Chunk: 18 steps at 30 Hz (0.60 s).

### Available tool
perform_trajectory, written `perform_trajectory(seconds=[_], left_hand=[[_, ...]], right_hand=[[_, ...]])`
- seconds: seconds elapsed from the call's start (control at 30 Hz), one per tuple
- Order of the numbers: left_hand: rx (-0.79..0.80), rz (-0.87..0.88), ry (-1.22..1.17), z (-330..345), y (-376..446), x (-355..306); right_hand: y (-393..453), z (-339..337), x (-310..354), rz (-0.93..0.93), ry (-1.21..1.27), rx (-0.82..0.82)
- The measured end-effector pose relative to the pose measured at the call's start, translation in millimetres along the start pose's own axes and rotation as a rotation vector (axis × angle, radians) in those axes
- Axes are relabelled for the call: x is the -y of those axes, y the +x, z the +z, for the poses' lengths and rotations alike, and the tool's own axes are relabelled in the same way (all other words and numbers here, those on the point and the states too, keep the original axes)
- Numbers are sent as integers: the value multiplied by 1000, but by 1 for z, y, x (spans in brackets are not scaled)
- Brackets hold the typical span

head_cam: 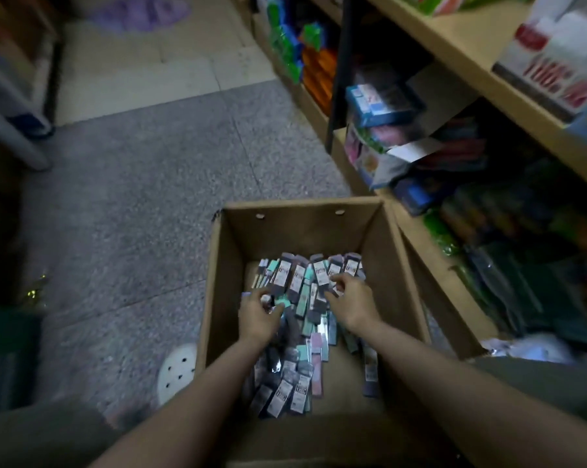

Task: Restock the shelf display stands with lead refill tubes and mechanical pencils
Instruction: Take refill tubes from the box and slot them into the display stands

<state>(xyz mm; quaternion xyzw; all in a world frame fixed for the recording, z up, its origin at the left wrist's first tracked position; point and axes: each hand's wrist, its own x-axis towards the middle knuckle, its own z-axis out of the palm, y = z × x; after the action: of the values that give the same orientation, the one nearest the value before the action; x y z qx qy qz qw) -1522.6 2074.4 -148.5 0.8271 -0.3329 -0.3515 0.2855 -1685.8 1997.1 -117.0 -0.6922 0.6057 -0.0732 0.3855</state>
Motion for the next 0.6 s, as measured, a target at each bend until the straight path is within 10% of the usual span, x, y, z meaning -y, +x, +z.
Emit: perform_trajectory(seconds=[0.6], left_hand=[[-215,-119,29,56,72,4]], right_hand=[[76,57,-33,-147,-556,53]])
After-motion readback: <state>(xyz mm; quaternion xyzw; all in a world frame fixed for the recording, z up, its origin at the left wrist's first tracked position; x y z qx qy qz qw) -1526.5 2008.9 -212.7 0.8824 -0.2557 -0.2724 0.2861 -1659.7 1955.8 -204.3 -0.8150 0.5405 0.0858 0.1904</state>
